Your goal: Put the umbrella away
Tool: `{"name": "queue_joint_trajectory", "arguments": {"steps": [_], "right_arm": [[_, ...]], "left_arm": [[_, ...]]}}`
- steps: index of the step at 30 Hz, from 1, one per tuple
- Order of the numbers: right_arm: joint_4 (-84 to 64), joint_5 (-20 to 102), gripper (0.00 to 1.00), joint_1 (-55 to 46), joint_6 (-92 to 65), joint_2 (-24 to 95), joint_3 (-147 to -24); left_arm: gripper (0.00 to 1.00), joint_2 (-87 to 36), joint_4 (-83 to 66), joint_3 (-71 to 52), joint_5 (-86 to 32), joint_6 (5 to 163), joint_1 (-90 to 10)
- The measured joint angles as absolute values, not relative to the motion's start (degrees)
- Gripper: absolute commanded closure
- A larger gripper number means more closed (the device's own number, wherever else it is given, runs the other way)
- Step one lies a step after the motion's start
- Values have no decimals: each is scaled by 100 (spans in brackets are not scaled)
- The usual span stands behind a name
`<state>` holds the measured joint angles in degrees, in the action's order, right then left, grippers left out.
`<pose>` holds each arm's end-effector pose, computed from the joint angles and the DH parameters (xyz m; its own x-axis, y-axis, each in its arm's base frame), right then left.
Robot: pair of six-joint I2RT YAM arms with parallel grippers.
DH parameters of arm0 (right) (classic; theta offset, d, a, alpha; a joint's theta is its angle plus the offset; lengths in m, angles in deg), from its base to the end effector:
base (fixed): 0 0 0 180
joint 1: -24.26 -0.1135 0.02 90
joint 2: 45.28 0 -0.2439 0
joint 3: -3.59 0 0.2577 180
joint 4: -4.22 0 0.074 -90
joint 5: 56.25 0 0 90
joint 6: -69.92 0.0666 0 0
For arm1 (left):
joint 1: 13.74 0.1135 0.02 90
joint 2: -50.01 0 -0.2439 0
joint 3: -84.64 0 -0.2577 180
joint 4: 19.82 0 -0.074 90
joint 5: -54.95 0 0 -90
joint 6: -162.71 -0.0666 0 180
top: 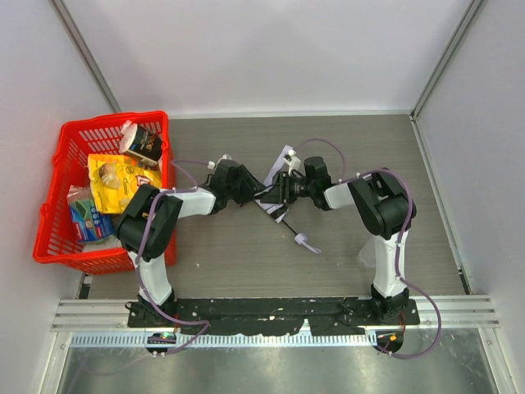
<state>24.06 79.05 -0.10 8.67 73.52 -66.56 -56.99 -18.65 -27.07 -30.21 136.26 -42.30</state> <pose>0.3573 0.2137 0.0755 -0.7973 0.0104 -0.6035 -0.5406 0.4322 0.7218 0.3487 -0.1962 0.0956 -0.7283 -0.6193 -0.2934 -0.2667 0.6505 -0.7112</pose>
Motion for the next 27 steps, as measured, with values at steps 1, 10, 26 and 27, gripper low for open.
{"name": "queue_joint_trajectory", "arguments": {"steps": [1,10,26,27], "right_arm": [[2288,7916,55,-3,876,7350,-6699],[-110,7033,20,71,249,6345,-6957],[-567,3545,19,-2047,-2284,5562,-7193],[-521,3147,20,-2220,-2499,5665,-7198]], "left_arm": [[100,-5708,-1885,-2712,-2997,13619,-4227],[100,-5710,-2202,-2869,-2825,13477,-4199],[100,-5718,-2374,-2954,-2687,13475,-4168],[100,-5721,-2374,-2954,-2683,13475,-4164]]}}
